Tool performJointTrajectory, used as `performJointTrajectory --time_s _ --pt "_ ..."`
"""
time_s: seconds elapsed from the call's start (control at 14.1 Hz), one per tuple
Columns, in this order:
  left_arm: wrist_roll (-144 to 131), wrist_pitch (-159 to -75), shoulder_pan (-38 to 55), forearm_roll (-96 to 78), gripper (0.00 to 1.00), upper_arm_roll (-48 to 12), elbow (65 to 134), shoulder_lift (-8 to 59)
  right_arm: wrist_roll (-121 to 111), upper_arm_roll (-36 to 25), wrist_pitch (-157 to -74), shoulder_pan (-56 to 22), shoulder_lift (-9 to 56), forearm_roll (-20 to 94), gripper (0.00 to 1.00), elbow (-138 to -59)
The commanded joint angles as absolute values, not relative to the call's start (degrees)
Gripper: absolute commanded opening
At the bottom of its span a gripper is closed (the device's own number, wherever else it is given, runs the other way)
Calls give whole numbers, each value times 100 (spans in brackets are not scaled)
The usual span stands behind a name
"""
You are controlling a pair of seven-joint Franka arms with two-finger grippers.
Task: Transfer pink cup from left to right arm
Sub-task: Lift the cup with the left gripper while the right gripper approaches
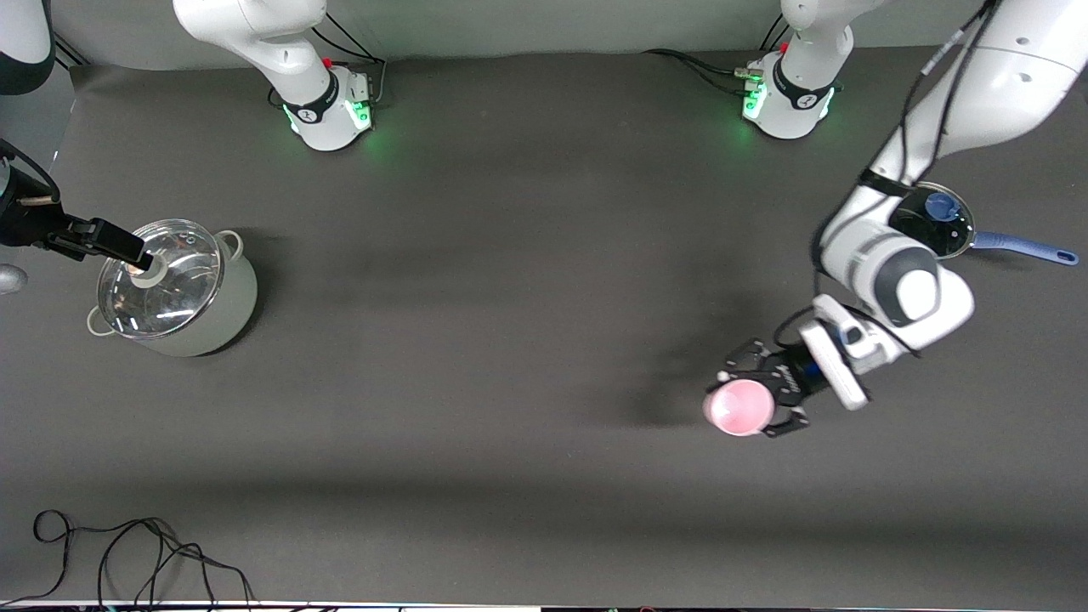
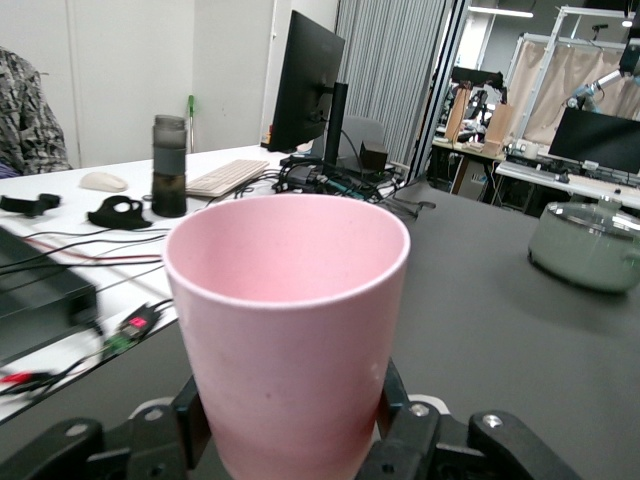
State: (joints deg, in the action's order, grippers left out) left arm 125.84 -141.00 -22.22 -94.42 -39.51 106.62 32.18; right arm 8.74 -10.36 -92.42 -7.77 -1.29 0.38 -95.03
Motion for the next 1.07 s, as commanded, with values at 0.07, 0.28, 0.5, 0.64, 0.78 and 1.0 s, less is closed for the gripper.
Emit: performJointTrajectory --time_s 0.07,0.28,0.5,0.64,0.78,1.0 --pt "12507 -15333 -2224 -10037 37 -5077 10600 3093 1526 -1038 -9185 -817 -106 360 100 -9369" --pt "12489 -16039 -1874 -10238 35 -5528 10477 3129 2895 -985 -9202 -835 -61 1008 100 -9246" --pt "12481 -16635 -1661 -10450 34 -5895 10354 3076 4039 -888 -9193 -1193 -35 1222 100 -8948" --pt "12376 -16979 -1652 -10459 34 -6239 10354 3076 4892 -888 -9202 -1702 -9 1222 100 -8816" --pt "12270 -17199 -1652 -10468 34 -6546 10354 3076 5814 -888 -9263 -2239 244 1230 99 -8492" --pt "12217 -17533 -1635 -10476 34 -6916 10354 3076 7045 -888 -9264 -2802 1026 1230 99 -7544"
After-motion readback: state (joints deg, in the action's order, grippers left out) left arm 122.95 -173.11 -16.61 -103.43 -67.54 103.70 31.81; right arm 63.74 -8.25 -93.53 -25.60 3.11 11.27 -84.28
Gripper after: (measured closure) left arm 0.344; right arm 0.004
